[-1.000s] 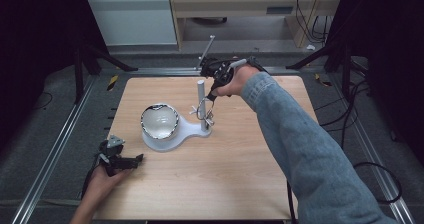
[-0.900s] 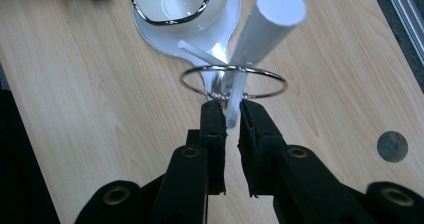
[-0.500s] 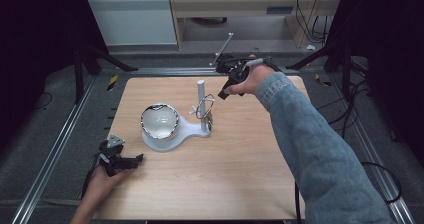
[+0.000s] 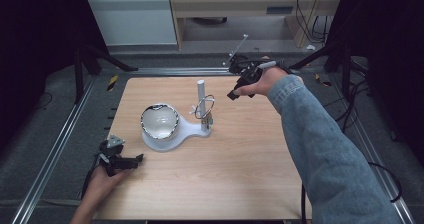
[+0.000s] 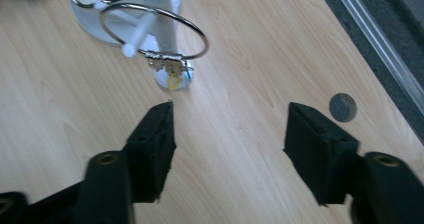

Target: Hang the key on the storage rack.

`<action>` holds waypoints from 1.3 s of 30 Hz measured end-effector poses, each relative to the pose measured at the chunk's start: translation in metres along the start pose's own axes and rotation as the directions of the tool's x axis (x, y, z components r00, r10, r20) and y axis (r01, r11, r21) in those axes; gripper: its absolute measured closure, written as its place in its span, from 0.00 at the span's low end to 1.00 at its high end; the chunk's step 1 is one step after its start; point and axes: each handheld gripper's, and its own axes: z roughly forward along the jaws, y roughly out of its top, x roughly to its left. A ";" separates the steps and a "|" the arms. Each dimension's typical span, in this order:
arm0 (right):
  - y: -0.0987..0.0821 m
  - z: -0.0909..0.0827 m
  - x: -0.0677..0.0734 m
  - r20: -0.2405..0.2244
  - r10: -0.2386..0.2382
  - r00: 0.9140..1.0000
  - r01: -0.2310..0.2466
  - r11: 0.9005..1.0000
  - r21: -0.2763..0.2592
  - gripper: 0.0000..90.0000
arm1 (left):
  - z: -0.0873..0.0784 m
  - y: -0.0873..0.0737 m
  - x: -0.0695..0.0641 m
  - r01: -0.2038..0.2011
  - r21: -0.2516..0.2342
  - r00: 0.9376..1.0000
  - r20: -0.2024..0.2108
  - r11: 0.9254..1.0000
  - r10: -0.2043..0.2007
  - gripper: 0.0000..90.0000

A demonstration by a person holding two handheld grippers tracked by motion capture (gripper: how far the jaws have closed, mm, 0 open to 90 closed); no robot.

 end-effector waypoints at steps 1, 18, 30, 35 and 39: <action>-0.002 0.001 -0.001 0.007 -0.001 1.000 0.001 1.000 -0.003 0.34 | 0.000 0.000 0.000 0.000 0.000 1.000 0.000 1.000 0.000 0.00; -0.033 0.017 -0.020 0.088 0.074 0.993 -0.068 0.995 -0.066 0.07 | 0.000 0.000 0.000 0.003 -0.004 1.000 0.001 1.000 -0.003 0.00; -0.062 0.033 -0.027 0.071 0.083 0.994 -0.076 0.992 -0.099 0.06 | 0.000 0.000 0.000 0.003 -0.004 1.000 0.000 1.000 -0.003 0.00; -0.071 0.038 -0.029 0.085 0.102 0.991 -0.091 0.988 -0.124 0.07 | 0.000 0.000 0.000 0.001 -0.002 1.000 0.001 1.000 -0.001 0.00; -0.083 0.046 -0.030 0.119 0.111 0.987 -0.099 0.990 -0.105 0.08 | 0.000 0.000 0.000 0.001 -0.002 1.000 0.001 1.000 -0.001 0.00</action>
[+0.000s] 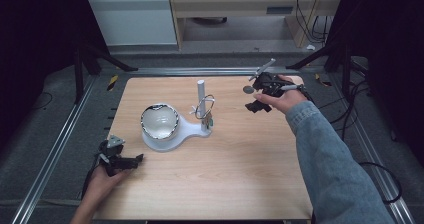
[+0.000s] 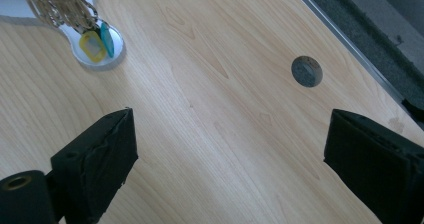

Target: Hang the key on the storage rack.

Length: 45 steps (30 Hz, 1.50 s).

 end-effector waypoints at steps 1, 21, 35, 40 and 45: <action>-0.003 0.001 -0.001 0.002 0.002 1.000 -0.002 1.000 0.001 0.08 | 0.000 0.000 0.000 0.000 0.000 1.000 0.000 1.000 0.000 0.00; -0.044 0.011 -0.006 0.080 0.041 0.996 -0.037 0.998 -0.053 0.11 | 0.000 0.000 0.000 0.000 0.000 1.000 0.000 1.000 0.000 0.00; -0.096 0.035 -0.004 0.088 0.117 0.989 -0.109 0.990 -0.091 0.12 | 0.000 0.000 0.000 0.000 0.000 1.000 0.000 1.000 0.000 0.00; -0.112 0.043 0.001 0.080 0.143 0.987 -0.135 0.986 -0.094 0.12 | 0.000 0.000 0.000 0.000 0.000 1.000 0.000 1.000 0.000 0.00; -0.134 0.054 0.007 0.069 0.175 0.982 -0.168 0.981 -0.096 0.12 | 0.000 0.000 0.000 0.000 0.000 1.000 0.000 1.000 0.000 0.00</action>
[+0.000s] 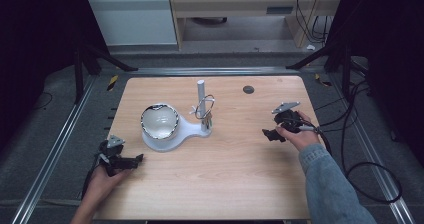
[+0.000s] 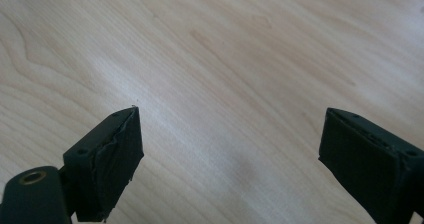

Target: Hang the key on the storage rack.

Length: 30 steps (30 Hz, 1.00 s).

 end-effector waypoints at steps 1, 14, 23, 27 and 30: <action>-0.004 0.002 0.000 -0.001 0.008 1.000 -0.007 1.000 0.003 0.12 | 0.000 0.000 0.000 0.000 0.000 1.000 0.000 1.000 0.000 0.00; -0.042 0.016 -0.011 0.013 0.144 0.990 -0.143 0.989 -0.020 0.11 | 0.000 0.000 0.000 0.002 0.000 1.000 -0.002 1.000 -0.002 0.00; -0.046 0.024 -0.025 0.034 0.241 0.970 -0.239 0.970 -0.053 0.09 | 0.000 0.000 0.000 0.002 0.000 1.000 -0.002 1.000 -0.002 0.00; -0.049 0.031 -0.025 0.038 0.247 0.968 -0.246 0.969 -0.036 0.08 | 0.000 0.000 0.000 0.003 0.000 1.000 -0.002 1.000 -0.003 0.00; -0.051 0.034 -0.024 0.042 0.261 0.964 -0.259 0.965 -0.044 0.06 | 0.000 0.000 0.000 0.002 0.000 1.000 -0.002 1.000 -0.002 0.00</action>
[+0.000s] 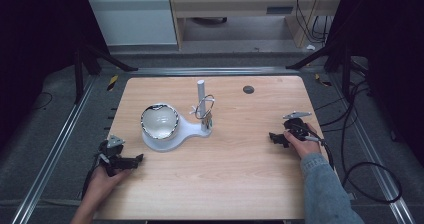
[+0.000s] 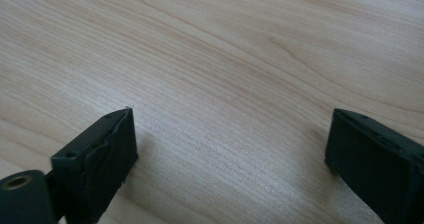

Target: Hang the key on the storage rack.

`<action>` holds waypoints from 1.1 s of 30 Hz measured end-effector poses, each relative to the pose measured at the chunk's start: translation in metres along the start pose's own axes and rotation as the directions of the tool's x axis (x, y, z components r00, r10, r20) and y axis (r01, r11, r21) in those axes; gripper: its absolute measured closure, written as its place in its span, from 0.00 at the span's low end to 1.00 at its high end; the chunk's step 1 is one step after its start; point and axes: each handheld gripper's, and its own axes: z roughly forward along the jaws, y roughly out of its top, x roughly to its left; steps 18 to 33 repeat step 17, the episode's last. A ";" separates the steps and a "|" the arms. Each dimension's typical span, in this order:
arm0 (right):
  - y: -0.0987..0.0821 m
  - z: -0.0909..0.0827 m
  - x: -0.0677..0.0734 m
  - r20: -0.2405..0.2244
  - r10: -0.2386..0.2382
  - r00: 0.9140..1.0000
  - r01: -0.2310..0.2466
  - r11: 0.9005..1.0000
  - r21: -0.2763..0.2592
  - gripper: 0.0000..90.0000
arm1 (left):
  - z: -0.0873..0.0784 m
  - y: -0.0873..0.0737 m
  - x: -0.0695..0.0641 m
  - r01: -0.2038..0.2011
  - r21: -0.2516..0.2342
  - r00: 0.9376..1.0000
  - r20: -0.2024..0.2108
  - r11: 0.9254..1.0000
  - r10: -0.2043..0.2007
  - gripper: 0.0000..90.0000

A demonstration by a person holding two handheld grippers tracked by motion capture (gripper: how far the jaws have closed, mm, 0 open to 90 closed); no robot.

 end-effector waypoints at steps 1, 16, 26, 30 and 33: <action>0.000 0.000 0.000 0.002 0.003 1.000 -0.003 1.000 -0.005 0.05 | 0.000 0.000 0.000 0.000 0.000 1.000 0.000 1.000 0.000 0.00; -0.006 0.001 -0.004 0.068 0.061 0.996 -0.059 0.998 -0.036 0.00 | 0.000 0.000 0.000 0.000 0.000 1.000 0.001 1.000 0.000 0.00; -0.006 0.001 -0.004 0.069 0.061 0.996 -0.059 0.998 -0.036 0.00 | 0.000 0.000 0.000 0.000 0.000 1.000 0.001 1.000 0.000 0.00; -0.006 0.001 -0.004 0.069 0.061 0.996 -0.059 0.998 -0.036 0.00 | 0.000 0.000 0.000 0.000 0.000 1.000 0.001 1.000 0.000 0.00; -0.006 0.001 -0.004 0.069 0.061 0.996 -0.059 0.998 -0.036 0.00 | 0.000 0.000 0.000 0.000 0.000 1.000 0.001 1.000 0.000 0.00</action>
